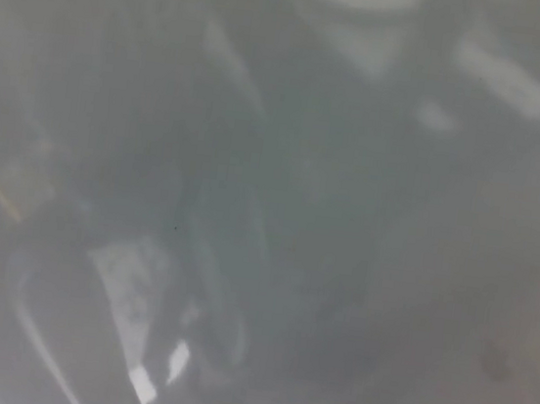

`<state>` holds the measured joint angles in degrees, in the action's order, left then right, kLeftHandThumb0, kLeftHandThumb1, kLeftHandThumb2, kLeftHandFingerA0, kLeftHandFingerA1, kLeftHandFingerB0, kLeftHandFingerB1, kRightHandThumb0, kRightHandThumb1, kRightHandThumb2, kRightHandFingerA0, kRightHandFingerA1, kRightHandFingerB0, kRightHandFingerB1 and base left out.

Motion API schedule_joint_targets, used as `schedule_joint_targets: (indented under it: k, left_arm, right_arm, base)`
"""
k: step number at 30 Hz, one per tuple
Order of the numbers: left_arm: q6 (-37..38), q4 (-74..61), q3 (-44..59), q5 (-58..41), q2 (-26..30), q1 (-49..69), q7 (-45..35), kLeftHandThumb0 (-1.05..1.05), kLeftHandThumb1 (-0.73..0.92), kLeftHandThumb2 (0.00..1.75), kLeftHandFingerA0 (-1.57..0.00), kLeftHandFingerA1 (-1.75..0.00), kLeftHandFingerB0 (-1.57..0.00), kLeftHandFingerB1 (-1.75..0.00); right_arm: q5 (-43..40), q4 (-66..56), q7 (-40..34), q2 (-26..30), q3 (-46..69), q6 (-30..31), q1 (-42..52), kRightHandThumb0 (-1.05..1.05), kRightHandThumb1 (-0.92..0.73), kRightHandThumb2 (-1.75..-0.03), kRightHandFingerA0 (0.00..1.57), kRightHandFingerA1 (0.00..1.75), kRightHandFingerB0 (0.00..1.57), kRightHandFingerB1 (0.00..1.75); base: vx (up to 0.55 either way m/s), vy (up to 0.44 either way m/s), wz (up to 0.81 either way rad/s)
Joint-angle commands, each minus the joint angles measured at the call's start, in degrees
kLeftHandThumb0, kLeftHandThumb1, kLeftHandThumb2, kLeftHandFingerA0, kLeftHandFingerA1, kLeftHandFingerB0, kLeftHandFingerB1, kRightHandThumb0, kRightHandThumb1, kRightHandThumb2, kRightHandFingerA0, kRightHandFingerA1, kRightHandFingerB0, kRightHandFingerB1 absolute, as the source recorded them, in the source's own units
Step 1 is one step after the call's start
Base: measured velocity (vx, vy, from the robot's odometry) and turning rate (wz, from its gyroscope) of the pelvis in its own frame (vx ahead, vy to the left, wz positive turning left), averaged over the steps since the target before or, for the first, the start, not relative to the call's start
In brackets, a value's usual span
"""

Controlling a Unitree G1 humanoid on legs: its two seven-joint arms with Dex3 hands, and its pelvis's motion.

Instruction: A white board is being place on the right hand side and parallel to the robot and the robot uses its left hand to grab on the leftside of the whiteboard and drag the whiteboard from the right hand side to the left hand side

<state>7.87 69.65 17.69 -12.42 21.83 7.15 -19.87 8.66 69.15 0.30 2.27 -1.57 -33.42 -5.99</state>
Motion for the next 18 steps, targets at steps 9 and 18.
schedule_joint_targets:
  k: [9,18]
  left_arm:
    - [-9.03,4.2,9.48,-3.45,9.25,-2.05,-5.0,-1.0,0.65,0.97,-0.01,-0.01,-0.1,-0.09]
    - [-6.26,-0.2,1.48,-0.52,6.0,-0.52,-15.09,-0.89,0.63,0.94,0.0,-0.15,-0.05,-0.12]
  right_arm:
    - [-0.01,-0.19,-0.61,0.3,-0.21,-0.12,-0.04,-0.4,-0.63,-0.77,1.05,0.92,0.8,0.78]
    - [-0.03,0.16,-0.65,-0.44,-0.31,0.82,-0.75,-0.39,-0.64,-0.76,1.21,0.92,0.8,0.77]
  base:
    - [0.0,0.0,0.0]
    - [0.0,0.0,0.0]
